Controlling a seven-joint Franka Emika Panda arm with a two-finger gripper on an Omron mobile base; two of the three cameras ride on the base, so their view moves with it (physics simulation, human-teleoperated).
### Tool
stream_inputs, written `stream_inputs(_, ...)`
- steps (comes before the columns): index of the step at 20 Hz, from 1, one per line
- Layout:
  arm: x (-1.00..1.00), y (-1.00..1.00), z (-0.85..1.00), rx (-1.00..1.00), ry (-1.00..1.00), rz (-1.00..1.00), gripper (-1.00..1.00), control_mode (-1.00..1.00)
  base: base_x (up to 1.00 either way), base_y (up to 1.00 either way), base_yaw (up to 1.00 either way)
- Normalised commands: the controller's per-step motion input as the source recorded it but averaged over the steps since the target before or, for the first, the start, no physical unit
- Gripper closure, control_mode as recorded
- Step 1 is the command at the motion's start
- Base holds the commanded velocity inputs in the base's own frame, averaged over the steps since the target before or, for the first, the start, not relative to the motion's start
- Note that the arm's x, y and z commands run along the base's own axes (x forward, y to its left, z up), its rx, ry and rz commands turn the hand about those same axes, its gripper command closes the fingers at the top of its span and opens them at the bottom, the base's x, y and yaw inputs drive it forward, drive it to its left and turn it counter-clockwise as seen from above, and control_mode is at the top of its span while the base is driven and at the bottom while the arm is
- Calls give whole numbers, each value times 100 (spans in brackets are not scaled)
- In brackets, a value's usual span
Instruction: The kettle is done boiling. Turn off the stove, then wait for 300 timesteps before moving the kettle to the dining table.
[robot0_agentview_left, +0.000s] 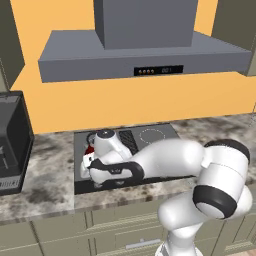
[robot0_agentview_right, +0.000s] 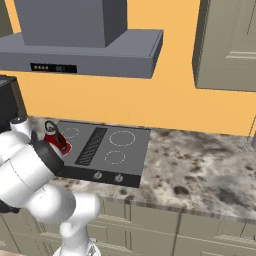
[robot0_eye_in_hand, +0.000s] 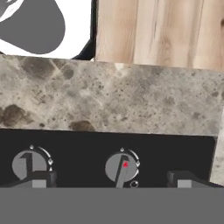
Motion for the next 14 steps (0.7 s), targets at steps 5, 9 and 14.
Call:
stream_inputs(5,16,3,-19,0,0,-1,-100,-100,0,0,0)
stream_inputs(9,11,8,-20,0,0,-1,-100,-100,0,0,0)
stream_inputs(14,1,15,-19,0,0,-1,-100,-100,0,0,0)
